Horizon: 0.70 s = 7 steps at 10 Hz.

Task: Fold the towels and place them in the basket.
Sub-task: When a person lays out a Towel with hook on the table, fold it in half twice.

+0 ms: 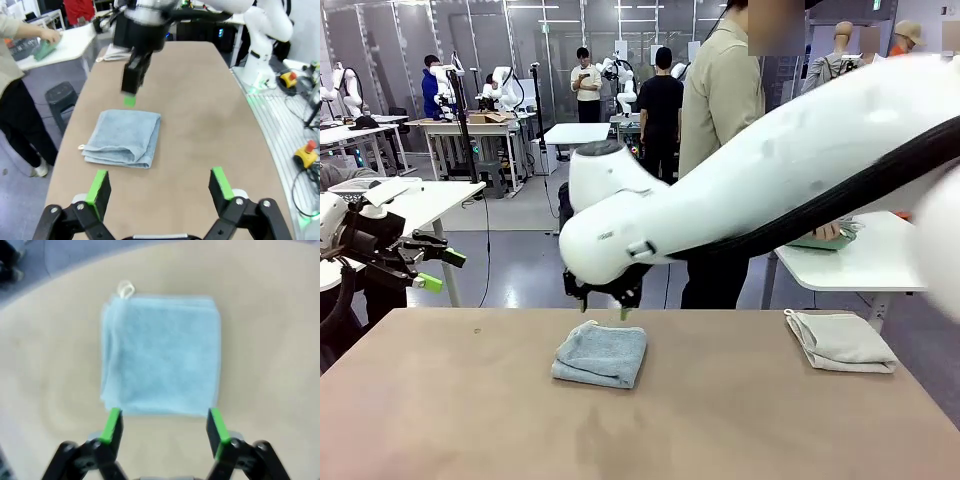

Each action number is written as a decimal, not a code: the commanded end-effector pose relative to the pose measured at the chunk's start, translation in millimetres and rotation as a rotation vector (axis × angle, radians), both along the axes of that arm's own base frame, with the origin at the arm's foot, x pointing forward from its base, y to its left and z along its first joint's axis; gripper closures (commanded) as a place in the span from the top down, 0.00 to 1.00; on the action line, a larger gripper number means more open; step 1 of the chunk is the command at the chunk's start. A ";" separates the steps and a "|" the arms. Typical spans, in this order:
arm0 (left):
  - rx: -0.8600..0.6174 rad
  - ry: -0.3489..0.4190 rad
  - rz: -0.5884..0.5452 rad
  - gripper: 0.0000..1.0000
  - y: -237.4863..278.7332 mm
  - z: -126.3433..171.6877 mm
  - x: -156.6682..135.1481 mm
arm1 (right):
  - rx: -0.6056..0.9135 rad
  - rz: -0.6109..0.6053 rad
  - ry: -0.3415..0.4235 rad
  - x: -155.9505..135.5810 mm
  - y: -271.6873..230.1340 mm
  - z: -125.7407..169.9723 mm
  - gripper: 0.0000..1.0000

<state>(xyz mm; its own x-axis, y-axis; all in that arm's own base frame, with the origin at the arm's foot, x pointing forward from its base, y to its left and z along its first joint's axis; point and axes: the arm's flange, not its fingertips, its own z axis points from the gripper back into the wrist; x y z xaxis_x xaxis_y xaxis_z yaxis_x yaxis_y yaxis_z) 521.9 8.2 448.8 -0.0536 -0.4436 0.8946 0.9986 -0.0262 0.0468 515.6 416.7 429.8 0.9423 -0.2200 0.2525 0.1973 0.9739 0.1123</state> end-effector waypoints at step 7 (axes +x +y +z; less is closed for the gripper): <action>0.004 -0.011 -0.001 1.00 -0.6 0.1 -4.2 | -0.008 0.071 0.010 -45.0 -56.9 37.7 0.84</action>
<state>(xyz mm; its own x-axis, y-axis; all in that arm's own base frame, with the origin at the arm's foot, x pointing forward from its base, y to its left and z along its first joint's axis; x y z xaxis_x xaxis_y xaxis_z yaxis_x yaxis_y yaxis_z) 521.9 8.0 448.7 -0.0535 -0.4436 0.8946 0.9986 -0.0265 0.0466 465.9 353.1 467.5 0.9606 -0.1398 0.2401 0.1162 0.9871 0.1099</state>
